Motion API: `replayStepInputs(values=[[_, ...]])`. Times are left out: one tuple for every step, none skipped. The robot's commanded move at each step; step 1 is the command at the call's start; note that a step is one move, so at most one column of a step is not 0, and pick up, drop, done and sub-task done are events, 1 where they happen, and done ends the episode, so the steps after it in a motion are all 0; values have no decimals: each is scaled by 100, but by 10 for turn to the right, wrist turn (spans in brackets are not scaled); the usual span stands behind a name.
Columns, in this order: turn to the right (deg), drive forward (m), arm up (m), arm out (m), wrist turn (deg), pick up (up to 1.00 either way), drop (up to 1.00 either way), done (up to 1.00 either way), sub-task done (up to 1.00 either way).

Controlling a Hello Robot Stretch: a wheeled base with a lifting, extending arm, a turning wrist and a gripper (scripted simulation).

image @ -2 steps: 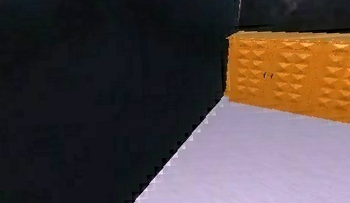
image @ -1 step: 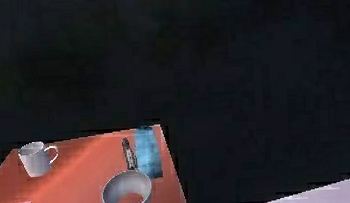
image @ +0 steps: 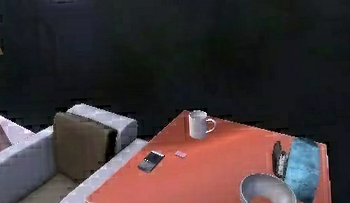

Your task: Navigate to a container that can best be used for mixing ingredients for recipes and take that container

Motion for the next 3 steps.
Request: replayStepInputs(values=[[-450, 0, 0, 0, 0, 0, 0, 0, 0], [-150, 0, 0, 0, 0, 0, 0, 0, 0], [0, 0, 50, 0, 0, 0, 0, 0, 0]])
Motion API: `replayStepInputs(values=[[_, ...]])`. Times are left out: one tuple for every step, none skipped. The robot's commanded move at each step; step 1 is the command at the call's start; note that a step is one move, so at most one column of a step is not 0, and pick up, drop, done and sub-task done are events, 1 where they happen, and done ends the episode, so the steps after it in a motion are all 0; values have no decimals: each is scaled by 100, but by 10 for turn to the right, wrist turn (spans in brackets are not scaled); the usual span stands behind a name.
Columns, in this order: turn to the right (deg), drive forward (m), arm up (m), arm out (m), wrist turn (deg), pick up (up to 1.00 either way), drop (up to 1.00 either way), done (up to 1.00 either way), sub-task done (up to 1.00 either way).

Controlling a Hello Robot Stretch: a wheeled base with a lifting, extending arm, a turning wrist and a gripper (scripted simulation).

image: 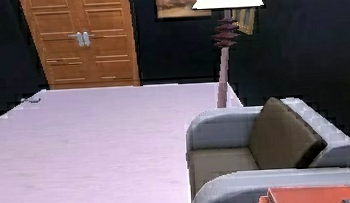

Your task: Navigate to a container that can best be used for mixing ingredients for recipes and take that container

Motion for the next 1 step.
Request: replayStepInputs(values=[[0, 0, 38, 0, 0, 0, 0, 0, 0]])
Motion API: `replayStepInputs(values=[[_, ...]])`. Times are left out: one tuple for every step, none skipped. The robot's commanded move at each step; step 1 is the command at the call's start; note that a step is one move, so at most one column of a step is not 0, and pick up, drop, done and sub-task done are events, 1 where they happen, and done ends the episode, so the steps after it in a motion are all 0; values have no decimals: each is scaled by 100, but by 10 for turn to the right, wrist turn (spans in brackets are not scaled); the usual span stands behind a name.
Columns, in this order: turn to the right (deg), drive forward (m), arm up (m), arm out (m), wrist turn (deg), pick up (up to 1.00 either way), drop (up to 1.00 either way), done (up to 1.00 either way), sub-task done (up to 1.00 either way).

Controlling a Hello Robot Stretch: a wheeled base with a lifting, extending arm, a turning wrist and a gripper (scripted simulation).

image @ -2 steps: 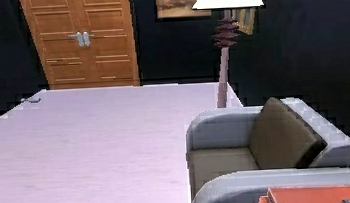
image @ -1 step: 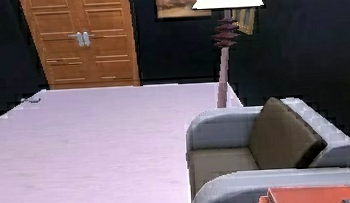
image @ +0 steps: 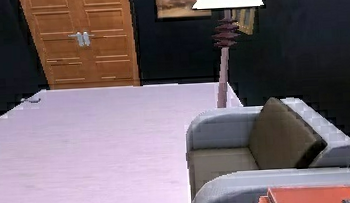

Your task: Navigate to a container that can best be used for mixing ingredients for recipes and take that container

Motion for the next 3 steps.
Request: replayStepInputs(values=[[0, 0, 0, 10, 0, 0, 0, 0, 0], [0, 0, 0, 0, 450, 0, 0, 0, 0], [0, 0, 0, 0, 450, 0, 0, 0, 0]])
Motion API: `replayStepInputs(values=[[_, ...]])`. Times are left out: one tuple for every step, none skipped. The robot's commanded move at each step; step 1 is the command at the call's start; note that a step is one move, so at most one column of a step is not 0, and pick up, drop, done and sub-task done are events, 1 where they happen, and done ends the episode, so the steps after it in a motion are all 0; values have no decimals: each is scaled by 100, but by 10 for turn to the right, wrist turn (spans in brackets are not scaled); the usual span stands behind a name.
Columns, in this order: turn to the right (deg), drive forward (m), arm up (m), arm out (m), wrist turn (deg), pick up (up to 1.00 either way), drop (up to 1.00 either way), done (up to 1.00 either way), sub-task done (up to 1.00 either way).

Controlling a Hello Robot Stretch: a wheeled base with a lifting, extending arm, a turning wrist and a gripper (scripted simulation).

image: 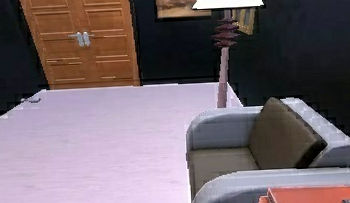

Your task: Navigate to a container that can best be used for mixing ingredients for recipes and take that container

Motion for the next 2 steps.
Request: replayStepInputs(values=[[0, 0, 0, 0, 450, 0, 0, 0, 0], [0, 0, 0, 0, 390, 0, 0, 0, 0]])
